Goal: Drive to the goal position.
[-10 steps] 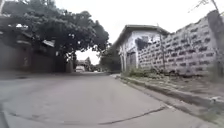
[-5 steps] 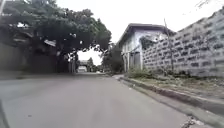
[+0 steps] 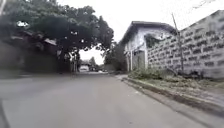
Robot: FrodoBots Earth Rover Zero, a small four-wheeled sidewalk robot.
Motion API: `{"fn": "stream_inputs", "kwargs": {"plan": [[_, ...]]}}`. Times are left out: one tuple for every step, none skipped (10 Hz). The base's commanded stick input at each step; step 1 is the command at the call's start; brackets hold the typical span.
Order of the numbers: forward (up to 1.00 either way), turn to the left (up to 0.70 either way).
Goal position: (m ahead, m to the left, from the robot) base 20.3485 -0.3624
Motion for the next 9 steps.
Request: {"fn": "stream_inputs", "kwargs": {"plan": [[1.0,-0.2],[1.0,-0.09],[1.0,0.0],[1.0,0.0],[1.0,0.0],[1.0,0.0],[1.0,0.0],[1.0,-0.01],[1.0,-0.14]]}}
